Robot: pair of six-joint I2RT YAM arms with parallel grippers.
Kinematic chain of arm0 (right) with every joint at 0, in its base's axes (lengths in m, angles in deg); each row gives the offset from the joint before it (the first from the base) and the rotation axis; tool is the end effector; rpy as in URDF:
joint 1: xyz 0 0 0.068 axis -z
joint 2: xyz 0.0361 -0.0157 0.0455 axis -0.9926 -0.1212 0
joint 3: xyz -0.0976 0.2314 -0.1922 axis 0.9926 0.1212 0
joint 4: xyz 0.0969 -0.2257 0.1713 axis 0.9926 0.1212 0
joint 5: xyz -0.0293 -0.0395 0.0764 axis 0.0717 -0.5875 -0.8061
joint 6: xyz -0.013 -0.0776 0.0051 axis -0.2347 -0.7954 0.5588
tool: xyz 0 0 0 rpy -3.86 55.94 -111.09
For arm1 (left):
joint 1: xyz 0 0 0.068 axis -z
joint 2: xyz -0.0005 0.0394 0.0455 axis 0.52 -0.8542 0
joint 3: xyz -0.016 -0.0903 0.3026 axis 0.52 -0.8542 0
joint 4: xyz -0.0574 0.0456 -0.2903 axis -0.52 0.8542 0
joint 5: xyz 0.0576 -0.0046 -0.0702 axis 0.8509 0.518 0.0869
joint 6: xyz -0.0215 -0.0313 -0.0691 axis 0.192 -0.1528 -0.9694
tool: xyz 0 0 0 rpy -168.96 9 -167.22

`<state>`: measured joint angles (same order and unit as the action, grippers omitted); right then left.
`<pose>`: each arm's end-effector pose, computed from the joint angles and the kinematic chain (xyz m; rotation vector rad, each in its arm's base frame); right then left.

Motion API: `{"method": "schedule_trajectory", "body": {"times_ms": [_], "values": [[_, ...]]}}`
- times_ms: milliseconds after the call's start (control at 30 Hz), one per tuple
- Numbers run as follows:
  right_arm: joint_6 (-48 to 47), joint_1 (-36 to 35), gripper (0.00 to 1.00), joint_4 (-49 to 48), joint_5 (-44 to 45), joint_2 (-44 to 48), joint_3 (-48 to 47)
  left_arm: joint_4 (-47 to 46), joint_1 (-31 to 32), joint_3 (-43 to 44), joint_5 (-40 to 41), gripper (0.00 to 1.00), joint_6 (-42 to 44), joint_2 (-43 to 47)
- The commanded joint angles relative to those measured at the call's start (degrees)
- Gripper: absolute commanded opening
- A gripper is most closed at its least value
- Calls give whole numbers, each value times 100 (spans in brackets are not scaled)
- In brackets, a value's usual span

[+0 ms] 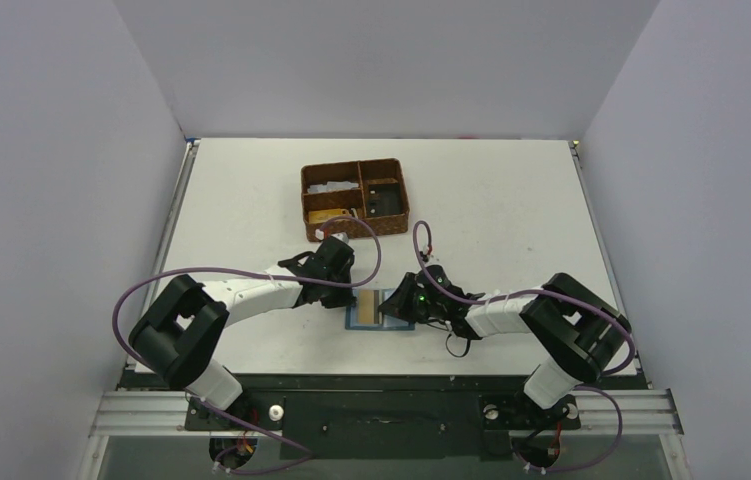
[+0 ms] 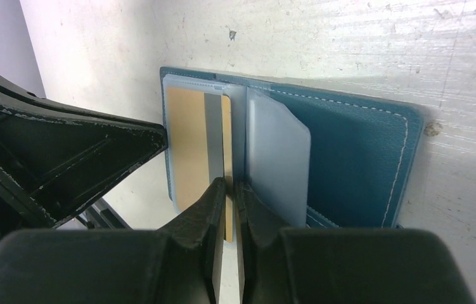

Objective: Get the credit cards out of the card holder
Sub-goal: Remove the credit card from the card holder.

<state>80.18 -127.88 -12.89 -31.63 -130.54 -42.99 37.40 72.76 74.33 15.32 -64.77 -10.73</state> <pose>0.2179 0.2372 0.1068 0.2905 2.5256 1.1593 0.2557 -0.2225 0.1492 -0.1185 2.6808 -0.4832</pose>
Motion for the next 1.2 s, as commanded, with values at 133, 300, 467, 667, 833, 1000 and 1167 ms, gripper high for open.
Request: {"method": "schedule_trajectory", "body": {"times_ms": [133,300,467,667,833,1000,1167], "values": [[2,22,0,-189,133,78,95,429,-25,-78,215,0,77,-152],[-17,108,0,-178,139,179,179,404,-39,-130,220,0,84,-164],[-21,59,6,-287,95,176,177,360,-46,-147,200,0,76,-171],[35,-200,9,-336,172,113,61,338,-37,-151,187,0,65,-178],[107,-216,10,-501,125,-2,73,331,-25,-143,169,0,64,-183],[123,-212,10,-484,123,103,52,322,-16,-179,169,0,61,-167],[152,-219,10,-472,62,141,-63,292,31,-213,171,0,17,-158]]}}
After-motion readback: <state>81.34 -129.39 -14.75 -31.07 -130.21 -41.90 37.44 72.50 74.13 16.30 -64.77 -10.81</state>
